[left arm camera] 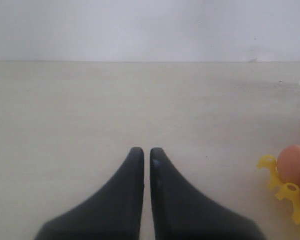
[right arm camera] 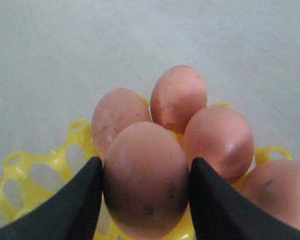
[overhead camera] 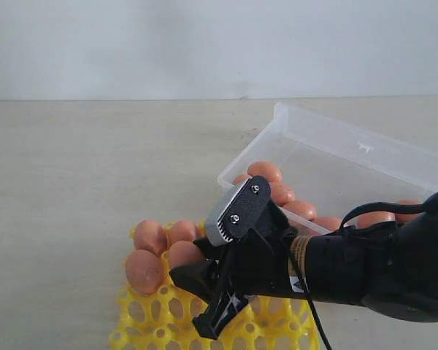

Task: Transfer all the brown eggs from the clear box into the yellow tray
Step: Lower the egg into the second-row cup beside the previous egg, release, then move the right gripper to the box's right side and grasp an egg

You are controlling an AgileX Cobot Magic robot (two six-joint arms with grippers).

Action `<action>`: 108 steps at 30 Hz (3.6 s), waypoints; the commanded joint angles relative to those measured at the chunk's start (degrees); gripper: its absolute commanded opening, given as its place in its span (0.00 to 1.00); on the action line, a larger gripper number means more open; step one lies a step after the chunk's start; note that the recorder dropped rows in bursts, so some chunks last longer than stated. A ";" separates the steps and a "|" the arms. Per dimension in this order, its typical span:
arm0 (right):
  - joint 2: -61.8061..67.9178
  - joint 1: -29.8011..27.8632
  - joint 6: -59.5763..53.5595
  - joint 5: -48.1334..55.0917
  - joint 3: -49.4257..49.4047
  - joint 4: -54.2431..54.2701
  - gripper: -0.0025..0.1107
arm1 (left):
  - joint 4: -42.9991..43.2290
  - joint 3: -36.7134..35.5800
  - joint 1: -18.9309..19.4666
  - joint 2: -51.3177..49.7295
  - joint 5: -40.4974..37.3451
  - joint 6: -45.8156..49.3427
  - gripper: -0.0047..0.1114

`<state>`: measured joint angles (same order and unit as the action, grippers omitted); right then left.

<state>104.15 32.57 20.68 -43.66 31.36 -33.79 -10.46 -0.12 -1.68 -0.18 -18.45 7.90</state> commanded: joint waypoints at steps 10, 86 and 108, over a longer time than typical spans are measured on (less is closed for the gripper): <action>-0.08 0.05 6.41 2.86 4.71 1.59 0.02 | -0.45 0.12 -0.25 0.18 0.65 -0.39 0.08; 1.66 -30.24 -43.27 113.51 51.77 34.30 0.61 | -0.45 0.12 -0.25 0.18 0.65 -0.39 0.08; 9.68 -32.64 -39.42 111.10 52.01 24.34 0.42 | -0.45 0.12 -0.25 0.18 0.65 -0.39 0.08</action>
<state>114.10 1.73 -18.89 66.76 83.21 -9.89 -10.46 -0.12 -1.68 -0.18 -18.45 7.90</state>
